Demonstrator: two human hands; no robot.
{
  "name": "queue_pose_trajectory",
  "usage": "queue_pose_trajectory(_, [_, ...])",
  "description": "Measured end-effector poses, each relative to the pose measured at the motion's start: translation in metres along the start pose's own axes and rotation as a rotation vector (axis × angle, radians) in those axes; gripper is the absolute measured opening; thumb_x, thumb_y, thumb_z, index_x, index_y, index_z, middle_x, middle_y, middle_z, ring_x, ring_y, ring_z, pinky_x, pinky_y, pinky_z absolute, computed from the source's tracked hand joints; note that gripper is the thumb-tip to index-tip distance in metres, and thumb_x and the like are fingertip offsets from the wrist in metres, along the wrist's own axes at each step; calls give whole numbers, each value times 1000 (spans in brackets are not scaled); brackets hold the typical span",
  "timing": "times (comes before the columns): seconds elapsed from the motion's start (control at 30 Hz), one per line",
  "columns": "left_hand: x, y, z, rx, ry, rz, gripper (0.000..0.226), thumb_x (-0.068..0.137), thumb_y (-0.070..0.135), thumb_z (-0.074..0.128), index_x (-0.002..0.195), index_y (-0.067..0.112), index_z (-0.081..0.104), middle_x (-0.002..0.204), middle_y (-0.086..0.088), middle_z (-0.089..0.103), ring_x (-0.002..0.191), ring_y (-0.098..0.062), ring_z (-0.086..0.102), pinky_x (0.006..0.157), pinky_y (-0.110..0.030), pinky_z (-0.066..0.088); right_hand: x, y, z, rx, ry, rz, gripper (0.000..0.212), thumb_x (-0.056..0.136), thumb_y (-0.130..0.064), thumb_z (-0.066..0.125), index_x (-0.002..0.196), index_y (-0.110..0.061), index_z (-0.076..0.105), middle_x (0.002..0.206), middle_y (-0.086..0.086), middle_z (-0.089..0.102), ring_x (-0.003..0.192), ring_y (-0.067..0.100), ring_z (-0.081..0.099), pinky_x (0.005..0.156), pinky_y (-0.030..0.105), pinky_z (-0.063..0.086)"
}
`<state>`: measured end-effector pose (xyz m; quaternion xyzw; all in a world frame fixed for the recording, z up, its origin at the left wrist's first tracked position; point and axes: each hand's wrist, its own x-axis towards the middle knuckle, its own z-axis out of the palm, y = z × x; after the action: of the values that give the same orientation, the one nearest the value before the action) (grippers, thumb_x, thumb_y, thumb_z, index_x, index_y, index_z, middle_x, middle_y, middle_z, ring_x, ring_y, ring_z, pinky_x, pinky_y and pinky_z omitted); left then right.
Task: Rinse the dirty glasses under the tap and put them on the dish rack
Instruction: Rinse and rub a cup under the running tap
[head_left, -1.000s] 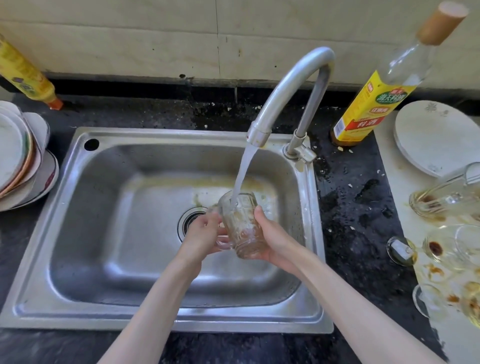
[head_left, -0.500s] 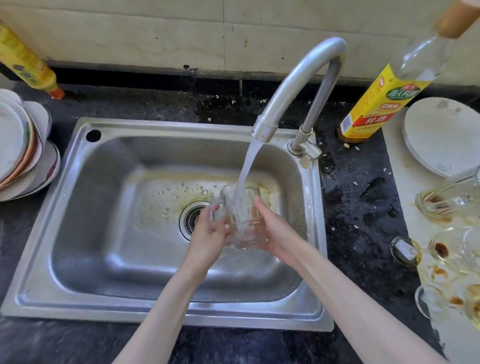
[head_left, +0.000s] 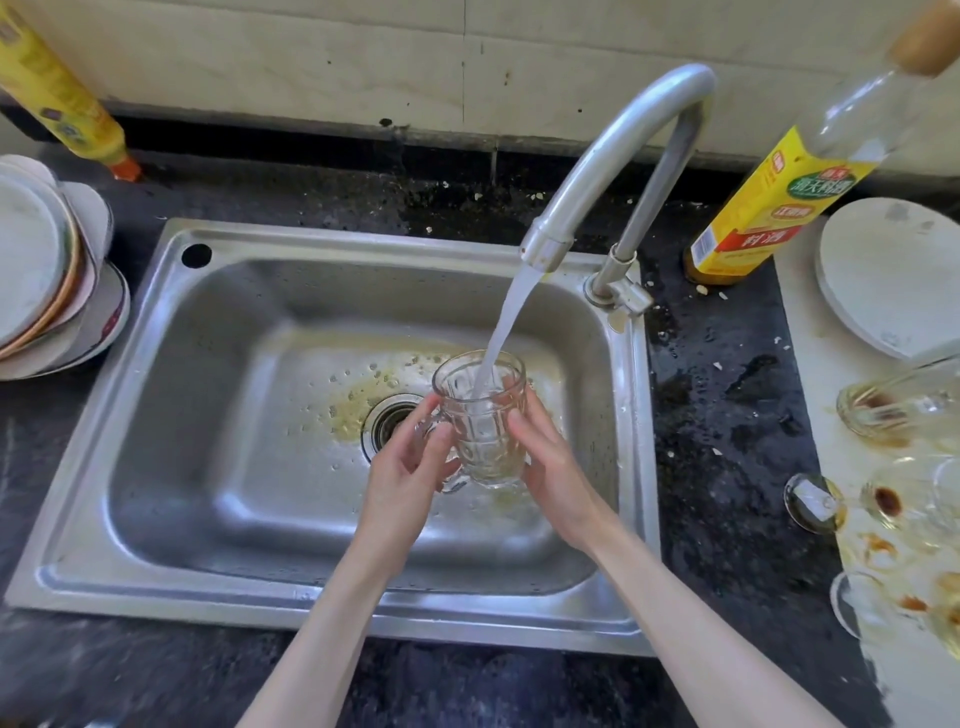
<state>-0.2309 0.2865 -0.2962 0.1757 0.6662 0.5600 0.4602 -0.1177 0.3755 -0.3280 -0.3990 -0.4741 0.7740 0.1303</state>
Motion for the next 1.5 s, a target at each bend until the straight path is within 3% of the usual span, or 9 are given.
queue_pose_trajectory(0.2, [-2, -3, -9, 120, 27, 65, 38, 81, 48, 61, 119, 45, 54, 102, 14, 64, 94, -6, 63, 83, -35, 56, -4, 3, 4, -77, -78, 56, 96, 69, -82, 49, 148, -44, 8, 155, -19, 17, 142, 5, 19, 118, 48, 15])
queue_pose_trajectory(0.4, [-2, -10, -20, 405, -27, 73, 52, 69, 74, 49, 119, 61, 44, 59, 7, 47, 66, -10, 48, 89, -43, 49, -4, 4, 12, 50, 19, 73, 67, 81, -66, 42, 136, -29, 40, 134, -2, 54, 120, 11, 53, 102, 36, 41])
queue_pose_trajectory(0.47, [-8, -7, -18, 457, -73, 75, 52, 74, 73, 39, 124, 57, 42, 89, 10, 70, 82, 3, 57, 89, -28, 48, -1, 6, 12, 38, 77, 82, 75, 78, -77, 44, 136, -28, 43, 136, -2, 53, 125, 15, 50, 107, 44, 37])
queue_pose_trajectory(0.67, [-16, -1, -3, 397, -62, 120, 40, 90, 48, 34, 129, 44, 36, 126, 30, 42, 109, 28, 35, 80, 7, 27, 3, 7, 12, 50, 81, 69, 86, 74, -81, 46, 133, -19, 48, 132, 4, 57, 123, 21, 53, 108, 52, 35])
queue_pose_trajectory(0.87, [-14, -5, 0, 416, -68, 63, 55, 88, 50, 22, 141, 35, 26, 137, 11, 38, 126, 3, 33, 91, 7, 18, 3, 6, 14, 139, 10, 200, 74, 78, -72, 50, 131, -20, 53, 124, 7, 63, 115, 25, 60, 102, 51, 43])
queue_pose_trajectory(0.97, [-11, -9, -1, 409, -153, 26, 58, 92, 55, 20, 145, 33, 24, 154, 14, 17, 139, 5, 9, 113, -17, 7, 4, 6, 14, 240, -33, 441, 72, 83, -74, 34, 122, -21, 61, 116, 8, 67, 109, 27, 63, 94, 46, 50])
queue_pose_trajectory(1.1, [-12, -14, -1, 472, -226, -75, 62, 86, 56, 22, 144, 36, 20, 155, 11, 7, 137, 6, 0, 106, -14, 4, 3, 0, 14, 344, 89, 702, 72, 78, -77, 40, 93, -12, 66, 76, 7, 70, 72, 20, 65, 69, 32, 51])
queue_pose_trajectory(1.3, [-14, -14, 4, 474, -234, 3, 47, 99, 30, 34, 144, 32, 21, 154, 13, 7, 133, 11, 2, 90, 10, 7, 3, -10, 14, 424, 103, 659, 70, 81, -75, 38, 88, -12, 68, 71, 8, 72, 61, 20, 70, 60, 29, 53])
queue_pose_trajectory(1.5, [-23, -14, 17, 478, -212, 132, 50, 98, 28, 31, 143, 32, 9, 152, 19, -8, 136, 12, -7, 101, 4, 1, 0, -16, 20, 490, 99, 491, 69, 86, -71, 31, 107, -18, 70, 92, 5, 74, 88, 20, 67, 78, 34, 50])
